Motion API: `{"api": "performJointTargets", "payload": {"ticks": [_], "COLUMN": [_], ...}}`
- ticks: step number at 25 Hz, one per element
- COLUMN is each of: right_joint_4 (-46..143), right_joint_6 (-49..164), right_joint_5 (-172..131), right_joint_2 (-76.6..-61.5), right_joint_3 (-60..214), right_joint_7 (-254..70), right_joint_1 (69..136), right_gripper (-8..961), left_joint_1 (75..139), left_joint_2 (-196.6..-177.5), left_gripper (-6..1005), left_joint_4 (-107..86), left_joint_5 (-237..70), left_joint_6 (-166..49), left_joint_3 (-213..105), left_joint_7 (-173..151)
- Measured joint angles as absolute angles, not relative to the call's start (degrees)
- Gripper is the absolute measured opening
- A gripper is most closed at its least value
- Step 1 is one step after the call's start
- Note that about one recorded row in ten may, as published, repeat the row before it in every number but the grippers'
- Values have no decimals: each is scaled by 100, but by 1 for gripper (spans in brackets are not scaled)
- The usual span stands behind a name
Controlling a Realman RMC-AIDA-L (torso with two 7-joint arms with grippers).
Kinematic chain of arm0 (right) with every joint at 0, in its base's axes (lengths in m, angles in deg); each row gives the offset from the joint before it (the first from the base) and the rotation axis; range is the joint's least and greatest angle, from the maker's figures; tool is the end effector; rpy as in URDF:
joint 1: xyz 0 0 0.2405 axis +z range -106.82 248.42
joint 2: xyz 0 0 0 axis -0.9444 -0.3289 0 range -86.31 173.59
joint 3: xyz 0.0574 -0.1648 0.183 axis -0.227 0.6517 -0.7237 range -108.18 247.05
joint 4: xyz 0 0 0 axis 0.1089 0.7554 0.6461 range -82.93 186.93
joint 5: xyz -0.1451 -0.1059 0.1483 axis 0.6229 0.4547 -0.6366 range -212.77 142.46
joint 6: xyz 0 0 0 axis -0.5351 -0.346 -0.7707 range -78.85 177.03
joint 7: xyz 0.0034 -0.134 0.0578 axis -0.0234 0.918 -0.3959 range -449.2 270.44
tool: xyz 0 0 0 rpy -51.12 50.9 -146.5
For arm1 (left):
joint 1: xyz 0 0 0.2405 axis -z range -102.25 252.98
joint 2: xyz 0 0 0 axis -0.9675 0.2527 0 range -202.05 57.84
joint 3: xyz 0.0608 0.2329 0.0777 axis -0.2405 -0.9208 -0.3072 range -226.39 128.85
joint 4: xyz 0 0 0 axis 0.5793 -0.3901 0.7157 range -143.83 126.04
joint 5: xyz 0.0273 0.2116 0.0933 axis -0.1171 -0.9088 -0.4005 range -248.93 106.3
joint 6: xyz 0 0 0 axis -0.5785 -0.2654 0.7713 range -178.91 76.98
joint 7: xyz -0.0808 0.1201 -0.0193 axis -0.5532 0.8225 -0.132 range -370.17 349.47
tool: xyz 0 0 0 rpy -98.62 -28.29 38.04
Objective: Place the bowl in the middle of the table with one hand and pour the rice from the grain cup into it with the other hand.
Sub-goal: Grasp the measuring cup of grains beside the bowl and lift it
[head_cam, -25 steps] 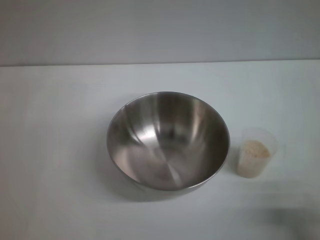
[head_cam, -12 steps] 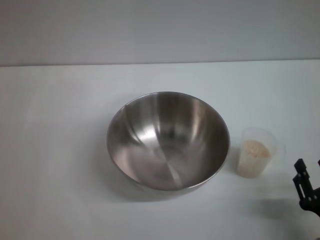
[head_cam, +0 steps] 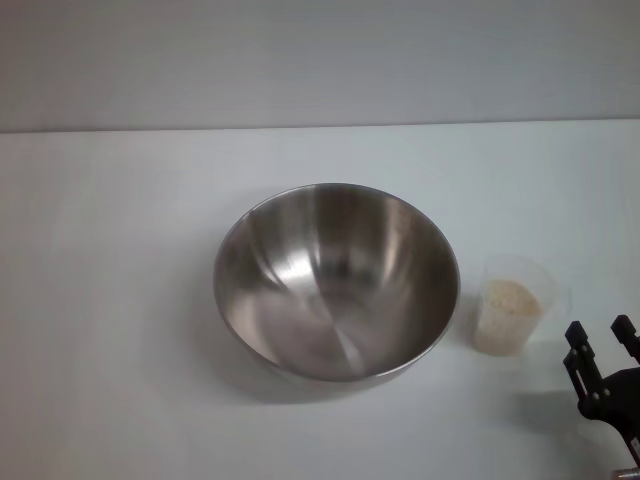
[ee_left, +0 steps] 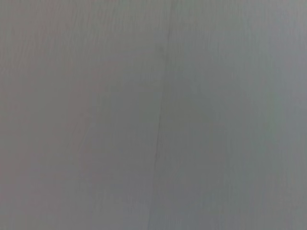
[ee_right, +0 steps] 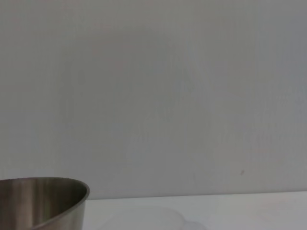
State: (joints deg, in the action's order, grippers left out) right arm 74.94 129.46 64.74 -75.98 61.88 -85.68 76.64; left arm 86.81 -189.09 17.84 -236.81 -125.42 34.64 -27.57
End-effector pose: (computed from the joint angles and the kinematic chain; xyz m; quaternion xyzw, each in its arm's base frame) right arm 0.3485 0.1932 -0.0867 -0.6943 0.2820 0.2917 0.5944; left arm -0.3337 0.3191 0.0495 -0.6086 -0.1750 -0.4265 0.6458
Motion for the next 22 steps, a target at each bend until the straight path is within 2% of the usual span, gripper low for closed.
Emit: {"api": "performJointTargets", "payload": {"ticks": [22], "right_joint_4": [7446], "right_joint_6": [12743], "right_joint_5": [6458], "right_joint_2": [-7590], "right_joint_3": [6140], "right_joint_7": [-8542], "right_joint_1": [7803], "right_gripper": [516], "left_joint_1": [8659], "left_joint_2": [-18930], "left_gripper": [616], "left_joint_4": [1840], "left_joint_5": [-23681], "left_joint_6": [-12550], "left_joint_3": [3458], "left_joint_7": [-2757]}}
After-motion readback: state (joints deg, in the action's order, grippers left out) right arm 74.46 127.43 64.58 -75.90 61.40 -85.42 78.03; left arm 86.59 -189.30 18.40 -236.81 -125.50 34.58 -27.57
